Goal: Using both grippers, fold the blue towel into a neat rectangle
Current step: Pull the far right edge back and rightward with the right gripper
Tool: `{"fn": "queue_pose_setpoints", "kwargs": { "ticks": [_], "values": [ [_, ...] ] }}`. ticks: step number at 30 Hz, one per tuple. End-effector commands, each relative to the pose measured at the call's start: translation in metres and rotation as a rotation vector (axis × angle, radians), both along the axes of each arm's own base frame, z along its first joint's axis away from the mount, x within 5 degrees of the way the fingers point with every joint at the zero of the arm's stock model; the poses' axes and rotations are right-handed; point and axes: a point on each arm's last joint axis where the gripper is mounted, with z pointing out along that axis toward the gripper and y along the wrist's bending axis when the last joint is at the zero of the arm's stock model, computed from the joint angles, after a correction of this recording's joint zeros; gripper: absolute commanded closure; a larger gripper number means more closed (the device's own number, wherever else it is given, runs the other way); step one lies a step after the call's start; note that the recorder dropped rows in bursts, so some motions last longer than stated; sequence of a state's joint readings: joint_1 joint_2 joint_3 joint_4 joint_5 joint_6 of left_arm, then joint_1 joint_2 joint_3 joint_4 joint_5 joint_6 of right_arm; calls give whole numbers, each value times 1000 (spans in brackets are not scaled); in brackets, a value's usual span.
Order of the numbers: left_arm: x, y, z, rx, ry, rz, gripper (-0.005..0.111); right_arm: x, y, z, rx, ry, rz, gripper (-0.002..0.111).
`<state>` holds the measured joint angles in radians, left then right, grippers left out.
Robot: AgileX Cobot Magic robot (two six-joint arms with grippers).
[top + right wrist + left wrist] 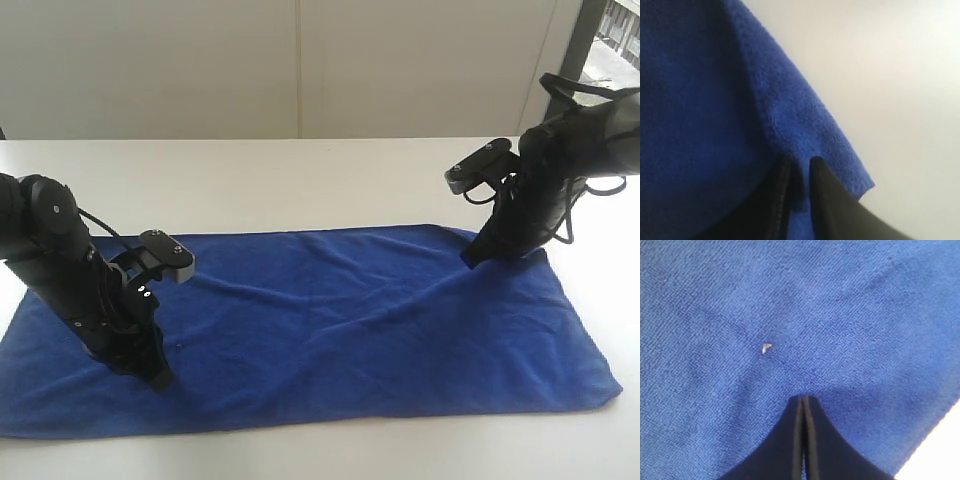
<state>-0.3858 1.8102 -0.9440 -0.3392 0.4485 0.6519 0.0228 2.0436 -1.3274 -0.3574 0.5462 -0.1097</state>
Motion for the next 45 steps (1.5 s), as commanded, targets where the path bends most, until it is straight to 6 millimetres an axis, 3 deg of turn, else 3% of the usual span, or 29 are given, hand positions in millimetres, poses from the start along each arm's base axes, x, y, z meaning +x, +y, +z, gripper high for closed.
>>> {"fn": "queue_pose_setpoints", "kwargs": {
  "ticks": [1,11,17,20,34,42,45],
  "values": [
    [-11,4,-25,53,95,-26,107,1,-4,5,-18,-28,-13,92],
    [-11,4,-25,53,97,-26,107,3,-6,6,-27,-62,-41,91],
    [-11,4,-25,53,97,-26,107,1,-1,4,29,-31,-51,71],
    [-11,4,-25,53,95,-26,107,0,0,3,37,-26,-45,69],
    [-11,4,-25,53,99,-27,107,1,0,-18,43,21,-67,76],
    [-11,4,-25,53,99,-27,107,1,0,-17,39,19,-64,100],
    [-11,4,-25,53,99,-27,107,1,0,-10,34,-1,-57,100]
  ]
}}
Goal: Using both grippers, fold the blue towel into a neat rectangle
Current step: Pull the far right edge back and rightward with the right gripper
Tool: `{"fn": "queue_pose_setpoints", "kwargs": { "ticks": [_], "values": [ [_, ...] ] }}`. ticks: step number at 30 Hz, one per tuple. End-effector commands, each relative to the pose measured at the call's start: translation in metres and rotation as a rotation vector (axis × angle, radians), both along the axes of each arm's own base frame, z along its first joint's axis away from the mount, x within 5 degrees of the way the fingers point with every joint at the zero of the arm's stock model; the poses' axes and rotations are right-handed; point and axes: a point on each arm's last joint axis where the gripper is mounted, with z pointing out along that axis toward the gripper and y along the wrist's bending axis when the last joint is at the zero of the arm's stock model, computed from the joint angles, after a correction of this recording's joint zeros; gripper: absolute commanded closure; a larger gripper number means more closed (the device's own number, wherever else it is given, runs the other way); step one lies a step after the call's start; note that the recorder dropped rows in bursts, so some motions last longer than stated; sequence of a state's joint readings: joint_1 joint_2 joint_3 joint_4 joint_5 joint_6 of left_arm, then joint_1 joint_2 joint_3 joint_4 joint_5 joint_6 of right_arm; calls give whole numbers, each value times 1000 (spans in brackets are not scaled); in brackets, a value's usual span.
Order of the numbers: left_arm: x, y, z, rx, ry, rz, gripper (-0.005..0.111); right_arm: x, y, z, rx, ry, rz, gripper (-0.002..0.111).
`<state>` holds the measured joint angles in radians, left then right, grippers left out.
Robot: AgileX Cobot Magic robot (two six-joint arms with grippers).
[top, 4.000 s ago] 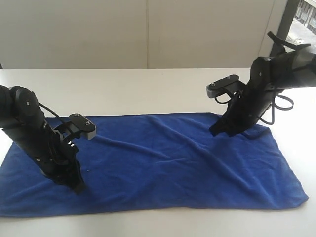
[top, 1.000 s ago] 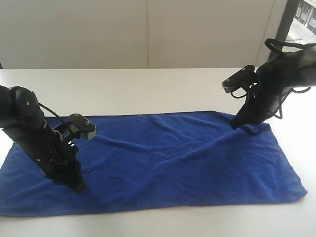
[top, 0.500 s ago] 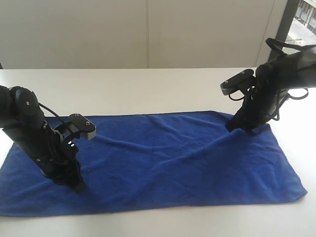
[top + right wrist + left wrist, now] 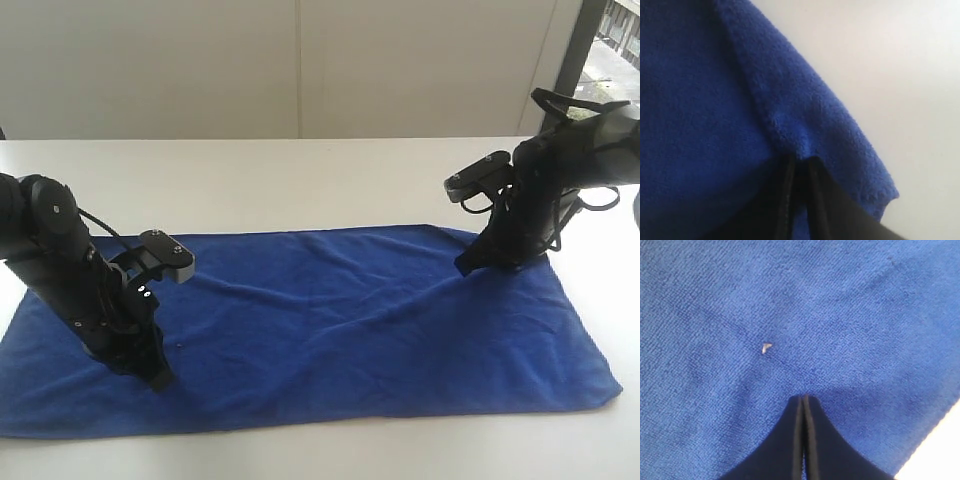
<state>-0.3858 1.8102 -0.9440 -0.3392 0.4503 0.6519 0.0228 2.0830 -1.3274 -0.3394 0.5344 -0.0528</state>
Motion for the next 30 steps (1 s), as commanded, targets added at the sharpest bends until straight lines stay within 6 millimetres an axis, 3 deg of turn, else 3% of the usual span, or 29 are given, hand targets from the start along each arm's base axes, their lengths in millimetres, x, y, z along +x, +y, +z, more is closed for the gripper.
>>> {"fn": "queue_pose_setpoints", "kwargs": {
  "ticks": [1,18,30],
  "values": [
    [-11,4,-25,53,97,-26,107,0,-2,9,-6,-31,5,100],
    [-12,4,-25,53,103,-28,107,26,-16,42,-96,-199,-8,105],
    [-12,4,-25,54,104,-28,107,40,-25,12,-77,-202,-7,105]
  ]
}}
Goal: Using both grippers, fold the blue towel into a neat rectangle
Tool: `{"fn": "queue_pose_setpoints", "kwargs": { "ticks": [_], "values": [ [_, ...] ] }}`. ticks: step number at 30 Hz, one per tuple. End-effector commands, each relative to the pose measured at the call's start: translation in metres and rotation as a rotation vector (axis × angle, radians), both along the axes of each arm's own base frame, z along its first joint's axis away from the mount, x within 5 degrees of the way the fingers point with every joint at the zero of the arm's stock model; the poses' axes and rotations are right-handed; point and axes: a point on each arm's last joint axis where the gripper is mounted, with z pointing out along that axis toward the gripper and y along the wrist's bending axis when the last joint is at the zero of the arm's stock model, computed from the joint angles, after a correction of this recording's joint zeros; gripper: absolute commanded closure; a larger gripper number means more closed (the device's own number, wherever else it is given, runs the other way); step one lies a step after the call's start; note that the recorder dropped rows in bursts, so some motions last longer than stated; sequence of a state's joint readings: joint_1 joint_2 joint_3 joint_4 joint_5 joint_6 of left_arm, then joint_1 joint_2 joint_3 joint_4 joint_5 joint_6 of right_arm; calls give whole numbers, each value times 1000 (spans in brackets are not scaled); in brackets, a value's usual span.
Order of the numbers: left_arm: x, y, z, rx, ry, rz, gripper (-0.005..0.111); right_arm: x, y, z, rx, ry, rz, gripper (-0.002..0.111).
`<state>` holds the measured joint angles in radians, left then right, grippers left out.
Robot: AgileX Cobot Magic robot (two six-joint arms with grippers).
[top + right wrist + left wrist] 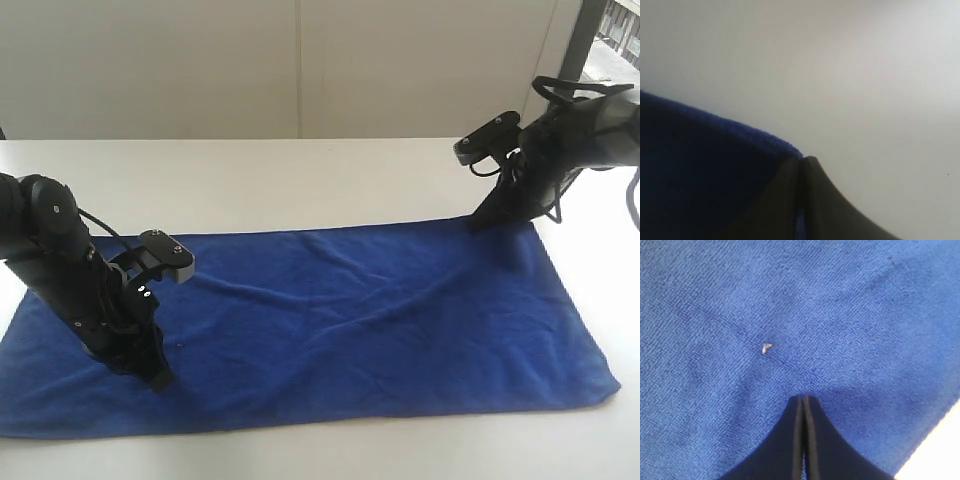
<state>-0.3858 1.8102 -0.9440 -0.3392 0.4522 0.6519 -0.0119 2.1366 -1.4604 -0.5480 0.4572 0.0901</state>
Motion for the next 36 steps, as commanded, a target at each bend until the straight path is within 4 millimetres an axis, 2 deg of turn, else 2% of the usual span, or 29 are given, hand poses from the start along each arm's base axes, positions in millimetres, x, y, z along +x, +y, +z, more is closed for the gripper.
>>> {"fn": "queue_pose_setpoints", "kwargs": {
  "ticks": [1,7,15,18,25,32,34,36],
  "values": [
    [-12,4,-25,53,102,-28,107,4,-5,-6,4,-24,6,105],
    [-12,4,-25,53,102,-28,107,7,-11,-18,14,-30,-22,103],
    [-12,4,-25,53,102,-28,107,7,-18,-17,13,-49,-40,76],
    [-12,4,-25,53,102,-28,107,8,-23,-15,-8,-70,-54,72],
    [-12,4,-25,53,102,-28,107,17,-30,2,-48,-145,-100,73],
    [-11,4,-25,53,96,-26,107,14,-24,43,2,-215,-128,74],
    [-11,4,-25,53,96,-26,107,8,-20,50,21,-172,-113,82],
    [-11,4,-25,53,92,-25,107,2,-13,48,67,-82,-58,97]
  ]
}}
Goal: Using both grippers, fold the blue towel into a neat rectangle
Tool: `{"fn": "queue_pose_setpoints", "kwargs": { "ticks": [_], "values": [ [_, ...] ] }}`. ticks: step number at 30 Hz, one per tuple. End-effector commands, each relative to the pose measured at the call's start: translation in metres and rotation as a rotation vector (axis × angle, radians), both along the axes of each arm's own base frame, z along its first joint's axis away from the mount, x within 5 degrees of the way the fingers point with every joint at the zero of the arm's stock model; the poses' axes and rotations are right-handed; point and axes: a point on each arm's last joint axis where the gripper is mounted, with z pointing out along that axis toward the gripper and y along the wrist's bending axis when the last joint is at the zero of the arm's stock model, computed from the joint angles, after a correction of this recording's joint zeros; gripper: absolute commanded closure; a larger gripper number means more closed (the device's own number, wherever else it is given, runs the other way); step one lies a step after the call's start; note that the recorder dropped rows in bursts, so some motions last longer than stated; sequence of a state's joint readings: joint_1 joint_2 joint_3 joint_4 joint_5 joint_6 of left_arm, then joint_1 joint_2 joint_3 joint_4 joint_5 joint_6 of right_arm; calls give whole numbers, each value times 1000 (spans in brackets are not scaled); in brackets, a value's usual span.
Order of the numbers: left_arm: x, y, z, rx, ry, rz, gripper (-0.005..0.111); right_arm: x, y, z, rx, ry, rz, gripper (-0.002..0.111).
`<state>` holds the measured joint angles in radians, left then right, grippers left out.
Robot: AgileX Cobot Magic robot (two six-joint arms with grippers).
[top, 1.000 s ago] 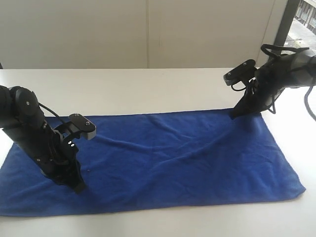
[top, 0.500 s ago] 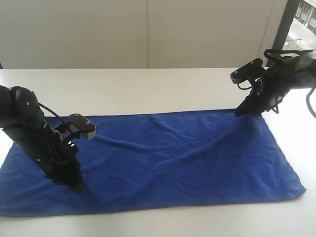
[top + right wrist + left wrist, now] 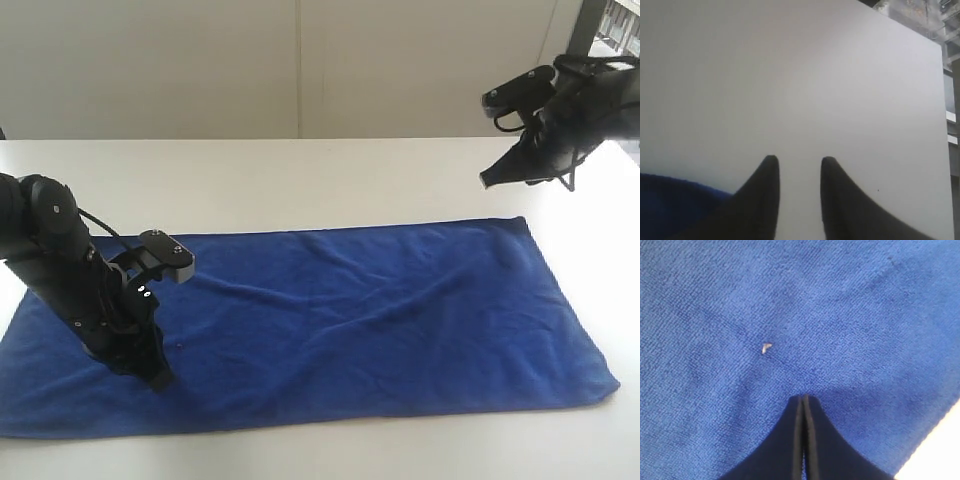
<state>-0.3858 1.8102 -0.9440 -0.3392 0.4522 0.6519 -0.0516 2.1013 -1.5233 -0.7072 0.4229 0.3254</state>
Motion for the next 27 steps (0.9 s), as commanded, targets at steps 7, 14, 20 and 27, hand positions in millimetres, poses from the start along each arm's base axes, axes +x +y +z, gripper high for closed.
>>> {"fn": "queue_pose_setpoints", "kwargs": {
  "ticks": [7,14,20,27],
  "values": [
    [-11,4,-25,52,90,-25,107,-8,19,-21,197,180,133,108],
    [-11,4,-25,53,92,-25,107,-4,13,-46,170,203,124,108],
    [-11,4,-25,53,94,-26,107,0,10,-48,182,163,96,108],
    [-11,4,-25,53,94,-26,107,3,10,-51,181,134,104,108]
  ]
}}
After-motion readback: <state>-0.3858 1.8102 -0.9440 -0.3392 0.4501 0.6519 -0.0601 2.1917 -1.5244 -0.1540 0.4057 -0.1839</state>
